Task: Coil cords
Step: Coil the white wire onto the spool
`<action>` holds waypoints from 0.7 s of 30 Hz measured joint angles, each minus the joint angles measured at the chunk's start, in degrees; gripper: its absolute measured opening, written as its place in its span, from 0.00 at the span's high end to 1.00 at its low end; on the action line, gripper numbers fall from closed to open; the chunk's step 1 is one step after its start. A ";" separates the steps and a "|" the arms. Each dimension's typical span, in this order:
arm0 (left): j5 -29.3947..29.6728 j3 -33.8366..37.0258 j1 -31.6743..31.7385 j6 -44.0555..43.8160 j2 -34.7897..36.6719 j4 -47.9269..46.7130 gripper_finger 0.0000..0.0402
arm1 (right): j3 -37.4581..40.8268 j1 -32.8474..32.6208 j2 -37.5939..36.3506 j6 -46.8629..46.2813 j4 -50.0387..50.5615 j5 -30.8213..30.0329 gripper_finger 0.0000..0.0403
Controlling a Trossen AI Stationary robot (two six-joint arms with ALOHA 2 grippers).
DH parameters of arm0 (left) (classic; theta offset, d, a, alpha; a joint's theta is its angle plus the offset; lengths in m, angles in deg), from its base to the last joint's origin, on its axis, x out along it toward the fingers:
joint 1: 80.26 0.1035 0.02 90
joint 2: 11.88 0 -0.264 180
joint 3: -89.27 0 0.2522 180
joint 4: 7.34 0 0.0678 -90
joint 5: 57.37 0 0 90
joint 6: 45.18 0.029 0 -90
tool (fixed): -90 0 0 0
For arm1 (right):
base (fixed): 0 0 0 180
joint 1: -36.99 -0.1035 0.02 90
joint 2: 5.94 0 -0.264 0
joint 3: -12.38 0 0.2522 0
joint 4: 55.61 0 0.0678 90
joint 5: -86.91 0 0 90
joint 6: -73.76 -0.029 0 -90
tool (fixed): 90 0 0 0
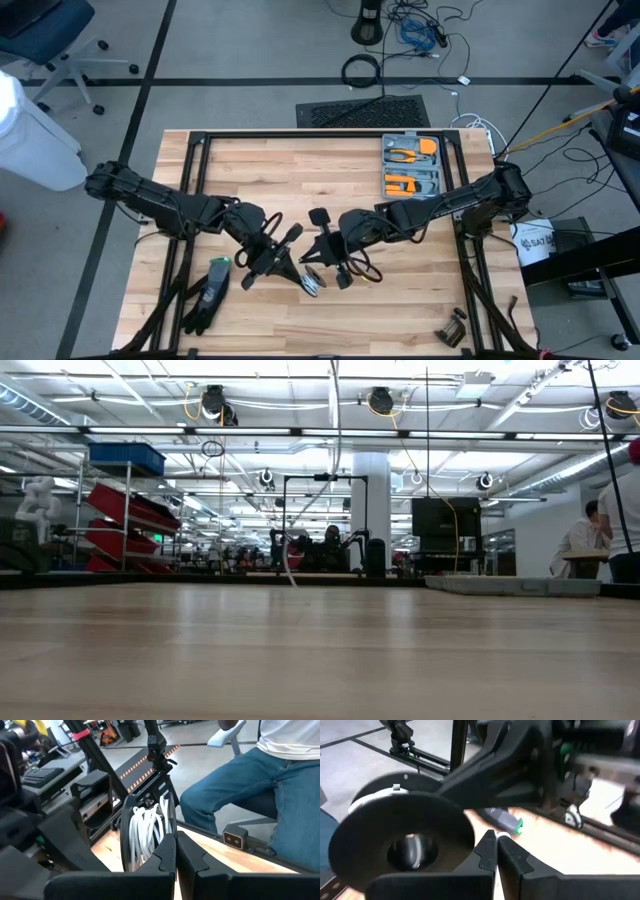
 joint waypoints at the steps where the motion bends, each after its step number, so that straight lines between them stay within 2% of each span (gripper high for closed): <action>1: 0.01 0.00 -0.07 0.00 0.09 0.12 1.00 | 0.00 -0.02 -0.02 -0.71 0.70 0.01 1.00; 11: 0.31 0.03 -0.09 -0.02 0.92 -1.00 1.00 | -0.13 -0.20 -0.07 -8.73 9.13 -0.01 1.00; 16: 0.36 0.04 -0.09 -0.26 1.93 -2.13 1.00 | -0.15 -0.20 -0.12 -11.45 9.49 -0.54 0.99; 21: 0.28 0.04 -0.15 -0.26 2.02 -2.00 1.00 | -0.04 -0.15 -1.07 -11.44 7.89 -2.45 0.90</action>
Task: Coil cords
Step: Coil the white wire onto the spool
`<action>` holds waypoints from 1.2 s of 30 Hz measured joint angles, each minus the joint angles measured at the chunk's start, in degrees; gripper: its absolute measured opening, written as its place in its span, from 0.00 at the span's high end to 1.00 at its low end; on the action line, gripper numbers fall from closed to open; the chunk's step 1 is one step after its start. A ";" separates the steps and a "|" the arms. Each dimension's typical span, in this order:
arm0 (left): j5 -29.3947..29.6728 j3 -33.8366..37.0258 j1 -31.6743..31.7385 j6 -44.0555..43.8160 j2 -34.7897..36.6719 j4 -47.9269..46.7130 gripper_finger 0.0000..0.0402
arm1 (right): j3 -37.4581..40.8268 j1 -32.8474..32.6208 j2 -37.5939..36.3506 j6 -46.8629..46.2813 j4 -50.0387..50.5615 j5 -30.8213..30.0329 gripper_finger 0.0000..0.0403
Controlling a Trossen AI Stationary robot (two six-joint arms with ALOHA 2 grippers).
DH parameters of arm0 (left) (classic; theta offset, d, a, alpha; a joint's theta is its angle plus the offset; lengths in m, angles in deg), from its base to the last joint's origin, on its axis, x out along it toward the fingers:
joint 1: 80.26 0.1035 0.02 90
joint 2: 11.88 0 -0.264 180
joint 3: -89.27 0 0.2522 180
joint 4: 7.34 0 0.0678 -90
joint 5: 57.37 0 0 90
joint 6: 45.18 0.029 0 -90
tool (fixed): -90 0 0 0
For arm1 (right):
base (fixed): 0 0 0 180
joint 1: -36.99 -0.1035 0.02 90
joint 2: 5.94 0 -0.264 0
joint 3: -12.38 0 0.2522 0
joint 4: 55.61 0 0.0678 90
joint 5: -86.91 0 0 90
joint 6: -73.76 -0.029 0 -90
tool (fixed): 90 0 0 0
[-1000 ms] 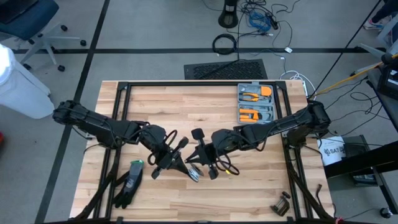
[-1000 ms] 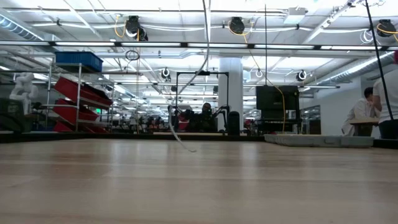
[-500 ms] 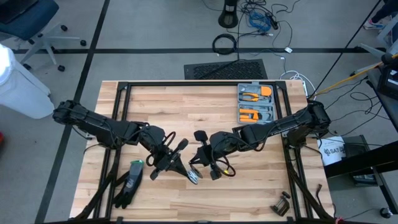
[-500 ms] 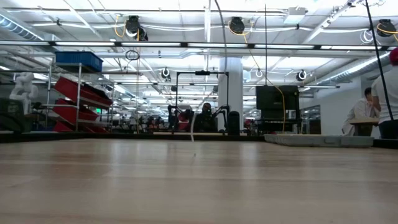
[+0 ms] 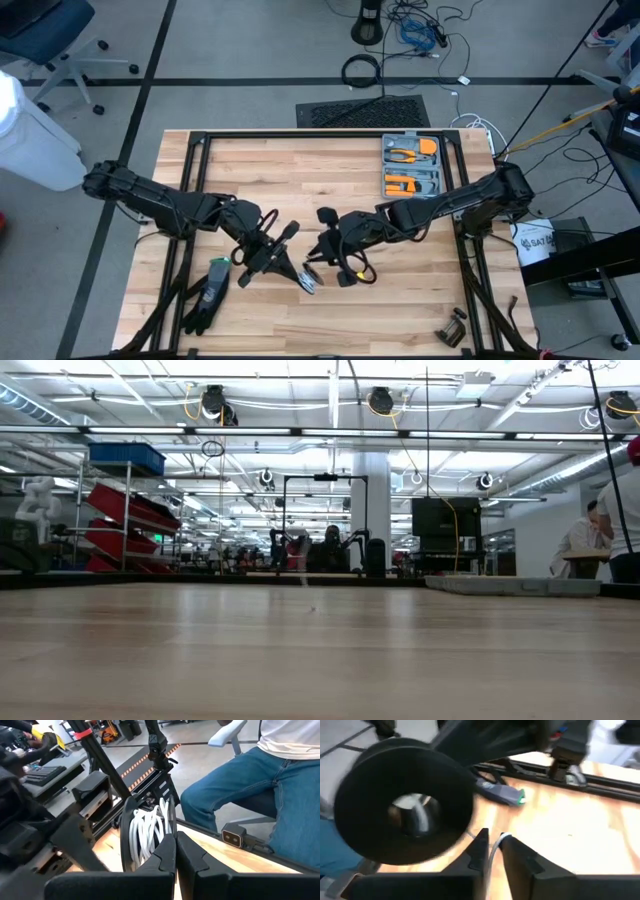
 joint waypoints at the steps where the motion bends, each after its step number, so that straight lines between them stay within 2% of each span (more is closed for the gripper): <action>1: -0.06 -0.01 -0.03 0.00 0.06 0.02 1.00 | 0.00 0.00 -0.37 0.10 0.04 -1.02 0.88; 3: -0.71 -0.13 -0.17 0.00 0.17 0.09 1.00 | 0.13 0.12 -1.19 0.20 1.11 -3.32 0.83; 9: -0.48 -0.15 -0.09 -0.02 0.19 -0.52 1.00 | 0.09 -0.21 -3.43 -2.07 5.50 -4.64 0.70; 12: -0.38 -0.15 -0.15 -0.02 0.19 -0.76 1.00 | 0.72 -1.68 -3.71 -4.80 8.97 -4.85 0.68; 16: 1.86 -0.15 -0.16 -0.19 0.46 -0.91 1.00 | 6.03 -6.22 -3.83 -9.52 4.77 -8.10 0.67; 19: 2.46 -0.14 -0.55 -0.20 1.04 -0.96 1.00 | 12.90 -10.19 -3.81 -13.65 -4.37 -11.93 0.68; 24: 4.52 -0.13 -1.09 -0.15 1.13 -0.59 1.00 | 25.45 -14.95 -2.94 -15.34 -31.66 -22.65 0.68; 27: 6.43 -0.13 -1.16 -0.13 1.13 -0.13 1.00 | 30.08 -15.91 -0.57 -13.70 -46.01 -24.23 0.68; 30: 7.16 -0.13 -1.16 0.03 1.10 0.66 1.00 | 31.15 -15.79 3.46 -12.34 -52.18 -25.38 0.68; 36: 7.38 -0.11 -1.11 0.32 1.10 1.92 1.00 | 27.16 -13.35 12.69 -13.30 -54.80 -28.12 0.62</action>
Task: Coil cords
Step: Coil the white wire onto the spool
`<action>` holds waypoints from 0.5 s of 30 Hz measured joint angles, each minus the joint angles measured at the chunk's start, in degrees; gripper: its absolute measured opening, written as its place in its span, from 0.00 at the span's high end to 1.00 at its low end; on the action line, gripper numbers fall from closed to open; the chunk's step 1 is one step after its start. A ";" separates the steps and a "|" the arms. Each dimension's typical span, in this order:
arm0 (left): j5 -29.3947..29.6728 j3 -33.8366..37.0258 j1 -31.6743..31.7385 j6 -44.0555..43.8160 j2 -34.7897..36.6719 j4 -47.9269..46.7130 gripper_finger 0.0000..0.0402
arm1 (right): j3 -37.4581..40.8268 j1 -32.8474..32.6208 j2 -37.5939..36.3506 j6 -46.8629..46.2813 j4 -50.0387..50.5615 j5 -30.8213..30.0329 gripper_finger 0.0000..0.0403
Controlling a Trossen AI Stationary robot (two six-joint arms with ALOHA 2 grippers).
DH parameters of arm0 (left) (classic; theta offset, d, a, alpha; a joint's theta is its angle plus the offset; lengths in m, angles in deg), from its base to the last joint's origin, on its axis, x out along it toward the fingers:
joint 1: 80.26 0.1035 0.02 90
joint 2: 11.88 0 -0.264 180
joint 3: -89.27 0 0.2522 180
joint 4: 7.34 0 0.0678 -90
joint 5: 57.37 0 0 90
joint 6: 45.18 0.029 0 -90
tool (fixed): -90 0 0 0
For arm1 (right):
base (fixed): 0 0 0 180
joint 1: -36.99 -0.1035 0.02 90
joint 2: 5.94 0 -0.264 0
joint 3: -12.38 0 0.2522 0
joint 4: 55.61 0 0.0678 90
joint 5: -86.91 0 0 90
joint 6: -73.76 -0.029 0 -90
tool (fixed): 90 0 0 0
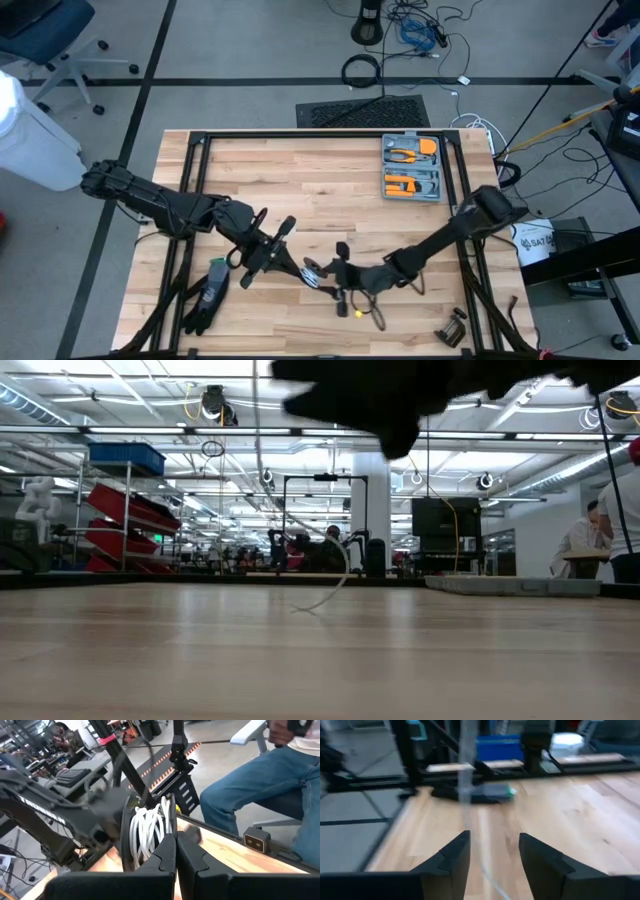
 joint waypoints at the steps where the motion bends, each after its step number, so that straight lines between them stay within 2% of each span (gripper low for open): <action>1: -0.01 0.00 0.00 0.01 0.00 0.12 1.00 | -0.76 0.52 1.42 -0.57 0.04 -0.40 0.60; 7: 0.00 0.00 0.07 0.06 0.00 0.16 1.00 | -5.55 2.02 7.26 -0.61 0.29 0.28 0.58; 15: 0.00 0.00 0.26 0.06 -0.02 -0.18 1.00 | -6.83 2.33 9.00 -0.24 0.95 1.42 0.65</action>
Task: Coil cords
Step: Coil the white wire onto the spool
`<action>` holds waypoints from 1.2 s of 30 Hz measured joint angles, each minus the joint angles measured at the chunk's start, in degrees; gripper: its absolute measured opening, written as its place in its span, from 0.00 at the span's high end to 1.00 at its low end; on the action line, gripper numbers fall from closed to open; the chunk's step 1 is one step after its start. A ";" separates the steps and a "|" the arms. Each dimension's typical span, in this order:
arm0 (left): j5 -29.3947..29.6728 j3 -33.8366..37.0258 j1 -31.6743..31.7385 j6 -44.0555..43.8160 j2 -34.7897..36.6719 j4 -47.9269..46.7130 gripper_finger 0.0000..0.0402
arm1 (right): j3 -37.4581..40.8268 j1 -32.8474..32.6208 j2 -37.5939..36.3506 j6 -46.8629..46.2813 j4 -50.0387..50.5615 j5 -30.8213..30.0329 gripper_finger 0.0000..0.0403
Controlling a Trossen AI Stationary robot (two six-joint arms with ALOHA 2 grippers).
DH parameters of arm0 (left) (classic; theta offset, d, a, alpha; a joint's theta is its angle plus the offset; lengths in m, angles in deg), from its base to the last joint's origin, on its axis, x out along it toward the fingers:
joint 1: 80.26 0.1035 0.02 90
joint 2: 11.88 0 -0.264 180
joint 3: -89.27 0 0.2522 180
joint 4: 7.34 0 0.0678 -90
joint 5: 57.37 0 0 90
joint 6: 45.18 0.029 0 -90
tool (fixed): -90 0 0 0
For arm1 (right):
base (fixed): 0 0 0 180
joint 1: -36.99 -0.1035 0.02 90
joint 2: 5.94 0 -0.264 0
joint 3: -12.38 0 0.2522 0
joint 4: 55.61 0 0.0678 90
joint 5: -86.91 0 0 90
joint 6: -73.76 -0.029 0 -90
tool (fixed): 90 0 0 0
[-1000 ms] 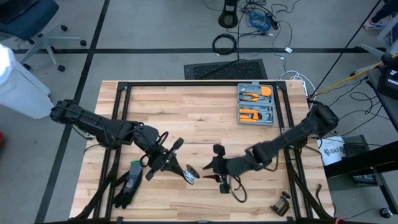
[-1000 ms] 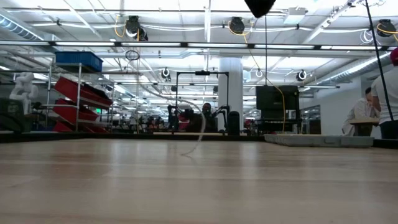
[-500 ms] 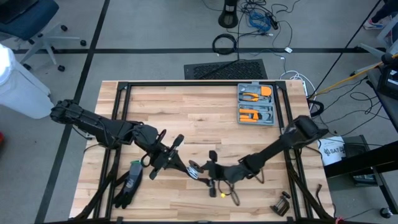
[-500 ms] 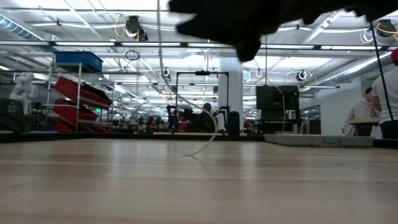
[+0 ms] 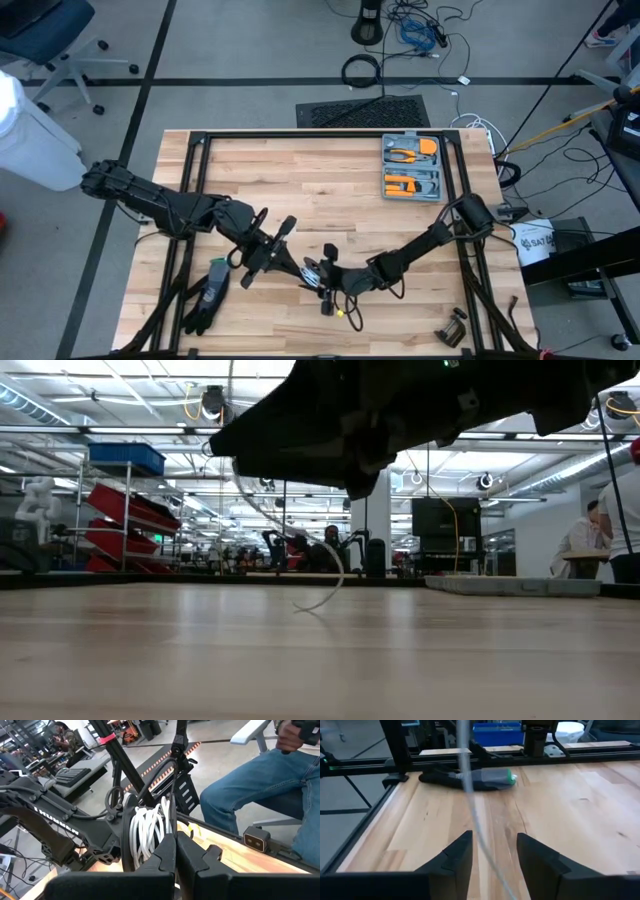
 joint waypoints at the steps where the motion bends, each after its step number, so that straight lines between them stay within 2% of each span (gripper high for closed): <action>1: 0.00 0.02 0.00 0.00 0.00 0.00 1.00 | 0.00 0.09 0.08 0.00 0.15 -0.08 0.66; 6: 0.00 0.02 0.00 0.00 0.00 0.03 1.00 | 0.00 0.72 0.11 0.22 0.51 0.09 0.72; 12: 1.06 0.02 0.01 0.01 -0.02 0.03 1.00 | 0.00 1.01 0.11 1.12 0.55 0.21 0.97; 16: 1.73 0.02 0.02 0.02 -0.02 -0.66 1.00 | 0.01 0.53 -0.25 0.88 3.68 0.79 0.99; 25: 2.97 0.07 0.02 -1.20 2.66 -8.47 1.00 | 0.04 -5.40 -9.32 -5.67 23.62 1.92 1.00; 31: 3.46 0.07 0.11 -4.65 3.89 -11.68 1.00 | 0.04 -9.89 -16.70 -6.23 28.37 1.45 1.00; 36: 5.52 0.07 0.17 -5.86 3.48 -13.41 1.00 | 0.02 -11.93 -22.10 -4.41 30.98 -2.67 1.00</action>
